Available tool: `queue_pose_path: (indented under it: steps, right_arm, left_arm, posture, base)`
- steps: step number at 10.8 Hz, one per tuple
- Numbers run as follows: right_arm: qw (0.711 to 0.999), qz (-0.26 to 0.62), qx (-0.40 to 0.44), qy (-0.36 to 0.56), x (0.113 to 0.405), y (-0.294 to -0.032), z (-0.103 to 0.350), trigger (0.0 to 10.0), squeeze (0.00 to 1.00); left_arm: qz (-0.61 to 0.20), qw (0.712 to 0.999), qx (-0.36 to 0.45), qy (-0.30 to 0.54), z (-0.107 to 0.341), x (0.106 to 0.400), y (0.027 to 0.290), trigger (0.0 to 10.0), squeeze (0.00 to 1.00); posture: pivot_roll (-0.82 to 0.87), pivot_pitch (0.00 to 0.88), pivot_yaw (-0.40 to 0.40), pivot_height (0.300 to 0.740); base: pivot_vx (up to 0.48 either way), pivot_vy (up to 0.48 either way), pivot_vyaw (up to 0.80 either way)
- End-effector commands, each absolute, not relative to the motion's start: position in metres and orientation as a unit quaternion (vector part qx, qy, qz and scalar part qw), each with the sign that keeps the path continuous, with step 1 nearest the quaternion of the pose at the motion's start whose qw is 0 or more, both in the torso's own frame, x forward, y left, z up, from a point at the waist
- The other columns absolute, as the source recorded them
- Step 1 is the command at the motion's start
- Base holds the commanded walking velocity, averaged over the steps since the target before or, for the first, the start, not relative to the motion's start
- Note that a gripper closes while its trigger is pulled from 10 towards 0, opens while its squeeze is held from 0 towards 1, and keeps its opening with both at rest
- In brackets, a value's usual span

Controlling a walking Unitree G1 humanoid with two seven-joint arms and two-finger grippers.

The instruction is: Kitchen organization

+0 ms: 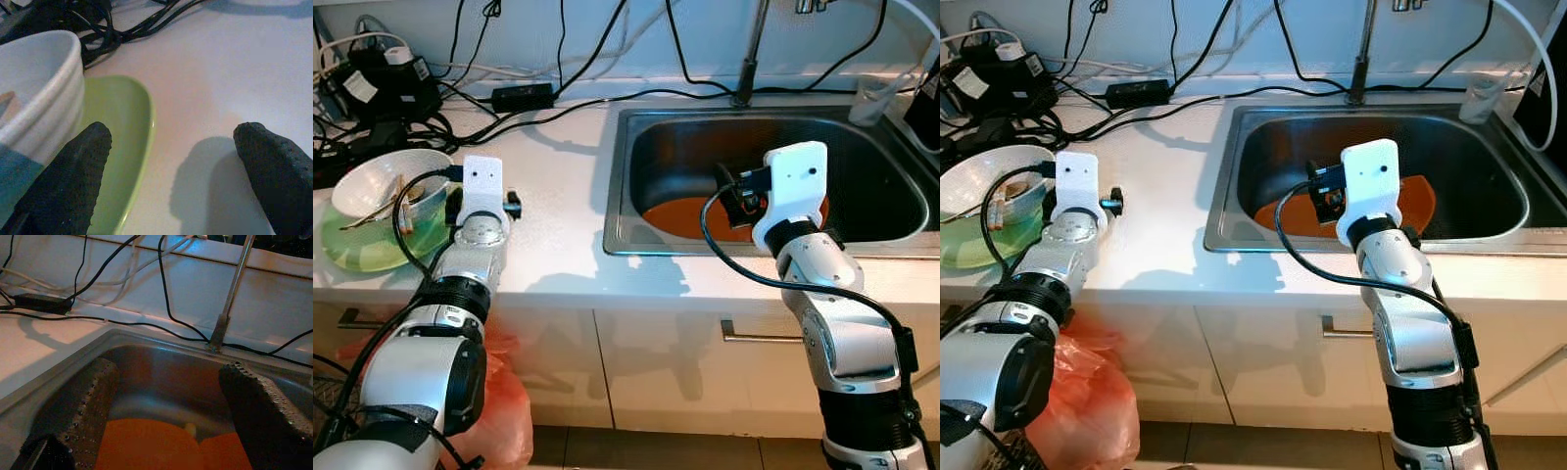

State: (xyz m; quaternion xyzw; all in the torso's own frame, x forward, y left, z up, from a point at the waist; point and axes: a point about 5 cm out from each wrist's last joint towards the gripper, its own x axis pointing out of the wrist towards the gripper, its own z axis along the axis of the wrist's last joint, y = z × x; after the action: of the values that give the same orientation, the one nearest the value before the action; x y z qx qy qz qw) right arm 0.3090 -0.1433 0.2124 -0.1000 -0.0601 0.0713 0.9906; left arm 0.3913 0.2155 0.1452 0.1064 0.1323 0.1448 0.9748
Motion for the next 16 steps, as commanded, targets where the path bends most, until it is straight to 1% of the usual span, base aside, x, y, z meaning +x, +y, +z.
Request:
queue_pose_path:
  steps: [1, 3, 7, 10, 16]
  right_arm:
    - [0.990, 0.077, -0.103, -0.060, 0.307, -0.142, 0.214, 10.0, 0.00]
    - [0.990, 0.077, -0.103, -0.061, 0.307, -0.142, 0.214, 10.0, 0.00]
    - [0.990, 0.078, -0.104, -0.061, 0.307, -0.141, 0.214, 10.0, 0.00]
    - [0.990, 0.076, -0.105, -0.061, 0.308, -0.142, 0.214, 10.0, 0.00]
    - [0.990, 0.076, -0.105, -0.061, 0.308, -0.141, 0.214, 10.0, 0.00]
  left_arm:
    - [0.143, 0.975, 0.097, 0.144, 0.147, 0.392, 0.218, 10.0, 0.00]
    - [0.138, 0.974, 0.090, 0.154, 0.145, 0.392, 0.218, 10.0, 0.00]
    - [0.125, 0.974, 0.047, 0.186, 0.137, 0.390, 0.216, 10.0, 0.00]
    - [0.106, 0.971, 0.030, 0.211, 0.130, 0.389, 0.210, 10.0, 0.00]
    - [0.054, 0.973, 0.016, 0.223, 0.125, 0.390, 0.186, 10.0, 0.00]
  posture:
    - [-0.15, 0.000, 0.091, 0.740]
    - [-0.15, 0.000, 0.091, 0.740]
    - [-0.14, 0.000, 0.090, 0.740]
    - [-0.15, 0.000, 0.092, 0.740]
    - [-0.15, 0.000, 0.092, 0.740]
  base:
    - [0.000, 0.000, 0.00]
    - [0.000, 0.000, 0.00]
    - [0.000, 0.000, 0.00]
    - [0.000, 0.000, 0.00]
    - [0.000, 0.000, 0.00]
